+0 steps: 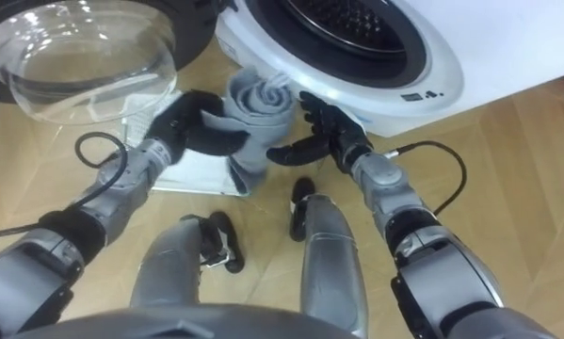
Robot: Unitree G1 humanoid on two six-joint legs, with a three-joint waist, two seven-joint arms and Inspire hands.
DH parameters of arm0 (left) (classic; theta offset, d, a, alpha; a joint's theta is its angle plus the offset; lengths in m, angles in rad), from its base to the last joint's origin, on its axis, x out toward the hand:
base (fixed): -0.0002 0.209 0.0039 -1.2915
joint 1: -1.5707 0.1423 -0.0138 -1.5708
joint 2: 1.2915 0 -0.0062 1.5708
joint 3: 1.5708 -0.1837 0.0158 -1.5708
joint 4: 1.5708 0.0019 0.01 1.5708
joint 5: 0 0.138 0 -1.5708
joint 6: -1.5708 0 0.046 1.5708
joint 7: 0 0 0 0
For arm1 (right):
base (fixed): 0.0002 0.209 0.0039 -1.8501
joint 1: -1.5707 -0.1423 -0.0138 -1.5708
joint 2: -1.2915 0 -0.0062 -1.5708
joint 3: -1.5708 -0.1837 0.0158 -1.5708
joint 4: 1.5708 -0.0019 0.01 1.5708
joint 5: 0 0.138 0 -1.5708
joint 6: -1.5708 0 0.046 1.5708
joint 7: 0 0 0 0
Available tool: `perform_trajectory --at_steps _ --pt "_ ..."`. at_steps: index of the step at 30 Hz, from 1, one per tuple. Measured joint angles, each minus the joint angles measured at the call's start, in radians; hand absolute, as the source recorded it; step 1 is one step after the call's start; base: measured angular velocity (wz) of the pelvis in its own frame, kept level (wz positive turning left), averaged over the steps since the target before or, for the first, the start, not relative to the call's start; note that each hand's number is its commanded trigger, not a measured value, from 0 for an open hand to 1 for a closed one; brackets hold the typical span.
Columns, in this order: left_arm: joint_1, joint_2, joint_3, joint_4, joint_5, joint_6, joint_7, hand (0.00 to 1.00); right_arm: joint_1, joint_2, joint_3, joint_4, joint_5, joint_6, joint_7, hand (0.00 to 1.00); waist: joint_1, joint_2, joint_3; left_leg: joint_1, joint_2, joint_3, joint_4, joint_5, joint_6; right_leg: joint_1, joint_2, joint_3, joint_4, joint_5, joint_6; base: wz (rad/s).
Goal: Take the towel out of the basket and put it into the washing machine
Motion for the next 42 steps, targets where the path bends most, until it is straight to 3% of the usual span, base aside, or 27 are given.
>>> perform_trajectory --at_steps 5,6,12,15,22,23,24,30,36,42 --pt "0.0 -0.002 0.0 0.0 -0.032 0.057 -0.082 1.0 0.013 -0.006 -0.002 0.0 -0.031 0.011 0.012 0.0 -0.004 0.002 -0.0013 0.014 0.002 -0.01 -0.012 0.006 -0.004 0.025 0.003 -0.014 -0.023 0.003 -0.002 0.05" --pt "0.0 0.0 0.0 0.0 -0.064 0.078 -0.1 1.0 0.014 -0.006 -0.002 0.0 -0.029 0.018 0.02 0.0 -0.004 0.006 -0.003 0.019 0.003 -0.011 -0.015 0.007 -0.005 0.033 0.004 -0.015 -0.03 0.004 -0.003 0.0" --pt "-0.002 0.001 0.002 -0.048 -0.234 0.122 -0.167 1.0 0.02 -0.008 -0.002 -0.002 -0.008 0.019 0.032 0.0 0.016 0.019 -0.0077 0.029 0.001 -0.012 -0.026 0.009 -0.005 0.043 0.003 -0.014 -0.031 0.004 -0.002 0.01" --pt "-0.002 -0.006 0.019 -0.12 -0.286 0.128 -0.214 1.0 0.025 0.002 -0.009 -0.009 -0.009 0.019 0.033 0.0 0.028 0.026 -0.0102 0.029 0.001 -0.012 -0.032 0.011 -0.005 0.043 0.004 -0.015 -0.041 0.003 -0.001 0.01" --pt "-0.002 -0.024 0.047 -0.218 -0.322 0.136 -0.226 1.0 0.037 0.001 -0.041 -0.023 -0.018 0.019 0.031 0.0 0.031 0.03 -0.0124 0.029 0.0 -0.015 -0.049 0.016 -0.013 0.043 0.004 -0.025 -0.049 0.003 -0.004 0.0" --pt "-0.002 -0.033 0.057 -0.232 -0.327 0.14 -0.226 1.0 0.041 0.0 -0.041 -0.023 -0.018 0.02 0.031 0.35 0.031 0.03 -0.0124 0.027 0.0 -0.017 -0.05 0.017 -0.013 0.042 0.004 -0.027 -0.049 0.003 -0.004 0.0" --pt "-0.002 -0.038 0.059 -0.239 -0.352 0.147 -0.226 1.0 0.042 -0.001 -0.04 -0.023 -0.019 0.025 0.031 1.0 0.031 0.029 -0.0125 0.027 0.0 -0.017 -0.049 0.017 -0.013 0.041 0.004 -0.026 -0.048 0.002 -0.004 0.0" --pt "-0.003 -0.074 0.068 -0.241 -0.446 0.172 -0.226 1.0 0.036 0.012 -0.06 -0.025 -0.032 0.076 0.031 1.0 0.033 0.024 -0.0117 0.02 0.0 -0.03 -0.029 0.016 -0.013 0.042 0.003 -0.028 -0.031 -0.004 -0.005 0.04" --pt "-0.003 -0.098 0.08 -0.241 -0.464 0.195 -0.226 1.0 0.037 0.02 -0.07 -0.025 -0.031 0.124 0.03 1.0 0.031 0.016 -0.0113 0.014 0.001 -0.035 -0.018 0.015 -0.012 0.042 0.003 -0.03 -0.03 -0.005 -0.008 0.03" --pt "0.001 -0.1 0.077 -0.241 -0.492 0.196 -0.231 1.0 0.039 0.036 -0.071 -0.026 -0.031 0.127 0.03 1.0 0.012 0.013 -0.0113 0.014 0.002 -0.035 -0.021 0.016 -0.013 0.042 0.005 -0.034 -0.034 -0.004 -0.01 0.0"
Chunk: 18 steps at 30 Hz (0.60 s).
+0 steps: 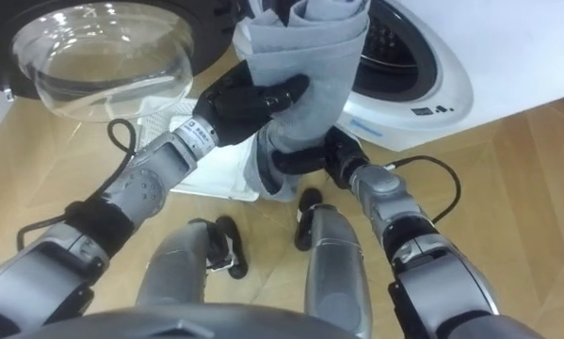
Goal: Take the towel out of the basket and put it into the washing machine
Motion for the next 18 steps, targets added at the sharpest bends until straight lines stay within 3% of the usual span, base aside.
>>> perform_trajectory --at_steps 4,5,6,7,16,18 --pt "0.027 -0.002 0.006 0.0 -0.048 0.0 -0.009 1.0 0.005 0.005 -0.011 0.0 -0.015 0.001 0.0 1.0 -0.002 0.0 -0.0003 0.0 0.0 0.001 -0.011 0.002 -0.003 0.002 0.004 -0.009 -0.014 0.002 -0.002 0.0" --pt "0.038 -0.003 0.011 0.0 -0.048 0.0 -0.009 0.82 0.01 0.005 -0.01 0.0 -0.023 0.004 0.0 1.0 0.0 0.0 -0.0004 0.003 0.0 0.001 -0.015 0.002 -0.003 0.005 0.006 -0.01 -0.014 0.002 -0.002 0.0" --pt "0.045 -0.003 0.013 0.0 -0.048 0.0 -0.009 0.33 0.013 0.005 -0.013 0.0 -0.031 0.01 0.0 1.0 0.002 0.0 -0.0004 0.004 0.0 0.0 -0.02 0.003 -0.005 0.006 0.007 -0.01 -0.016 0.002 -0.002 0.0" --pt "0.048 -0.003 0.015 0.0 -0.047 0.0 -0.009 0.0 0.013 0.004 -0.017 0.0 -0.035 0.013 0.0 1.0 0.003 0.0 -0.0004 0.005 -0.001 0.0 -0.022 0.003 -0.005 0.006 0.007 -0.009 -0.017 0.002 -0.002 0.0" --pt "0.075 0.008 0.062 0.013 -0.065 0.016 -0.009 0.0 0.038 0.007 -0.059 0.025 -0.012 0.024 -0.008 1.0 0.032 0.004 -0.0022 0.015 -0.004 -0.002 -0.046 0.007 -0.011 0.016 0.01 -0.011 -0.035 0.002 -0.001 0.0" --pt "0.097 0.012 0.087 0.02 -0.065 0.024 -0.009 0.0 0.054 0.006 -0.059 0.029 0.012 0.038 -0.023 1.0 0.04 0.014 -0.0063 0.023 -0.005 -0.003 -0.06 0.011 -0.014 0.027 0.01 -0.017 -0.048 0.002 -0.002 0.06"
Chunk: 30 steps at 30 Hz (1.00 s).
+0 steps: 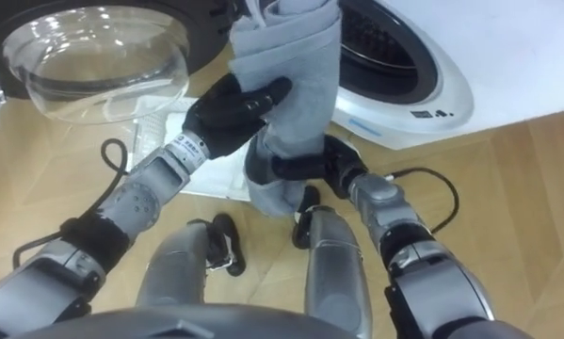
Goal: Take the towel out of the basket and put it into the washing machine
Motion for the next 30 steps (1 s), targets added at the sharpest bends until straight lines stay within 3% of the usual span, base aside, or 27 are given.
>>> perform_trajectory --at_steps 4,12,18,22,30 --pt "0.035 0.006 0.036 0.003 0.044 0.013 0.022 0.0 0.002 -0.005 -0.034 0.076 0.008 0.007 -0.008 1.0 0.033 0.019 -0.0008 0.013 -0.006 -0.003 -0.024 0.008 -0.004 0.014 0.002 -0.004 -0.017 0.002 0.0 0.04" --pt "0.103 0.016 0.128 0.013 0.067 0.011 0.189 0.0 -0.003 -0.049 -0.083 0.176 0.156 0.035 -0.02 1.0 0.089 0.061 0.0008 0.011 -0.032 -0.028 -0.063 0.033 -0.007 0.013 -0.021 -0.024 -0.014 -0.008 0.001 0.13" --pt "0.13 0.01 0.164 0.016 0.166 0.013 0.278 0.0 -0.004 -0.067 -0.143 0.239 0.345 0.094 -0.013 1.0 0.104 0.069 -0.0004 -0.003 -0.053 -0.034 -0.075 0.044 0.001 -0.008 -0.051 -0.036 0.012 -0.024 0.005 0.14" --pt "0.132 0.004 0.164 0.019 0.187 0.017 0.3 0.0 -0.006 -0.078 -0.147 0.257 0.421 0.095 0.003 1.0 0.101 0.068 -0.0003 -0.009 -0.064 -0.034 -0.075 0.046 0.004 -0.019 -0.064 -0.036 0.027 -0.031 0.009 0.06" --pt "0.139 -0.013 0.165 0.022 0.206 0.038 0.326 0.0 -0.017 -0.09 -0.166 0.265 0.54 0.138 0.034 1.0 0.102 0.068 0.0 -0.038 -0.066 -0.043 -0.067 0.048 0.005 -0.037 -0.074 -0.053 0.039 -0.039 0.007 0.08"
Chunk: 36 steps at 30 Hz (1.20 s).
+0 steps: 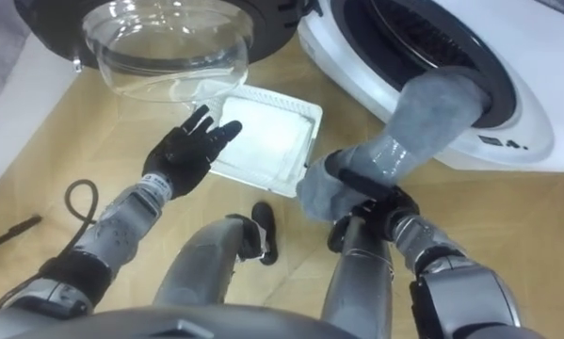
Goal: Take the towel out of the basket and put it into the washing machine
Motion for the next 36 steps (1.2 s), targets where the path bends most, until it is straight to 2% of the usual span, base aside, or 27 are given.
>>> perform_trajectory --at_steps 2,10,13,17,20,22,24,28,29,32,34,35,36 --pt "0.001 -0.002 0.002 0.001 0.005 0.006 0.006 0.0 -0.003 0.0 -0.005 0.0 0.007 0.001 0.005 1.0 0.0 -0.001 0.0004 -0.002 -0.002 0.0 0.0 0.0 0.0 -0.004 -0.003 0.0 0.003 -0.002 0.0 0.02" --pt "0.002 -0.008 0.0 -0.023 0.009 0.009 0.072 0.0 -0.03 -0.021 -0.067 0.0 0.04 0.036 -0.024 1.0 -0.014 -0.006 0.0018 -0.03 -0.031 0.0 0.016 0.004 0.006 -0.046 -0.043 0.004 0.07 -0.037 0.008 0.12" --pt "0.002 -0.003 -0.002 -0.044 0.01 0.009 0.105 0.0 -0.054 -0.038 -0.069 -0.003 0.065 0.042 -0.043 1.0 -0.019 -0.02 0.0024 -0.036 -0.033 0.004 0.019 0.005 0.008 -0.057 -0.047 0.008 0.077 -0.037 0.008 0.02" --pt "0.028 0.022 -0.005 -0.123 0.01 0.003 0.138 0.0 -0.084 -0.073 -0.069 -0.006 0.069 0.045 -0.068 1.0 -0.036 -0.057 0.0026 -0.04 -0.029 0.015 0.035 0.005 0.008 -0.059 -0.053 0.009 0.088 -0.043 0.006 0.01" --pt "0.034 0.05 0.009 -0.165 0.018 -0.006 0.148 0.0 -0.107 -0.122 -0.088 -0.027 0.068 0.069 -0.092 1.0 -0.036 -0.11 0.0017 -0.057 -0.025 0.032 0.047 0.006 0.012 -0.089 -0.061 0.025 0.116 -0.047 0.003 0.02" --pt "0.034 0.069 0.004 -0.165 0.014 -0.011 0.156 0.0 -0.132 -0.151 -0.089 -0.043 0.079 0.069 -0.119 1.0 -0.041 -0.121 0.0008 -0.07 -0.015 0.032 0.067 0.003 0.016 -0.091 -0.058 0.018 0.119 -0.046 0.001 0.04" --pt "0.049 0.073 0.003 -0.175 0.011 -0.014 0.179 0.0 -0.153 -0.178 -0.1 -0.08 0.103 0.077 -0.145 1.0 -0.052 -0.135 -0.0001 -0.072 -0.015 0.032 0.071 0.002 0.018 -0.09 -0.059 0.015 0.12 -0.045 0.003 0.07" --pt "0.073 0.077 0.003 -0.191 0.009 -0.014 0.223 0.0 -0.168 -0.19 -0.11 -0.143 0.133 0.088 -0.202 1.0 -0.064 -0.163 0.0003 -0.076 -0.014 0.035 0.073 0.002 0.019 -0.095 -0.062 0.012 0.125 -0.042 0.0 0.0" --pt "0.077 0.083 0.003 -0.211 0.009 -0.015 0.237 0.0 -0.18 -0.195 -0.111 -0.156 0.148 0.093 -0.222 1.0 -0.068 -0.178 0.0004 -0.081 -0.014 0.039 0.074 0.003 0.019 -0.104 -0.064 0.016 0.132 -0.042 -0.001 0.0" --pt "0.069 0.09 0.003 -0.227 0.013 -0.038 0.247 0.0 -0.218 -0.199 -0.11 -0.157 0.231 0.136 -0.254 1.0 -0.089 -0.2 0.001 -0.103 -0.013 0.041 0.094 0.003 0.021 -0.124 -0.07 0.015 0.144 -0.043 -0.002 0.05" --pt "0.069 0.09 0.005 -0.232 0.021 -0.055 0.25 0.0 -0.237 -0.199 -0.11 -0.158 0.283 0.147 -0.275 0.16 -0.107 -0.207 0.0013 -0.114 -0.016 0.06 0.107 0.002 0.03 -0.137 -0.087 0.015 0.164 -0.048 0.001 0.15" --pt "0.07 0.09 0.006 -0.235 0.021 -0.064 0.251 0.0 -0.25 -0.199 -0.113 -0.159 0.314 0.15 -0.287 0.0 -0.119 -0.208 0.0014 -0.12 -0.015 0.076 0.117 -0.001 0.039 -0.145 -0.099 0.015 0.177 -0.053 0.004 0.13" --pt "0.069 0.09 0.006 -0.239 0.02 -0.069 0.252 0.0 -0.26 -0.199 -0.117 -0.161 0.343 0.151 -0.303 0.0 -0.126 -0.208 0.0016 -0.126 -0.014 0.084 0.127 -0.008 0.05 -0.152 -0.103 0.021 0.192 -0.059 0.01 0.14"
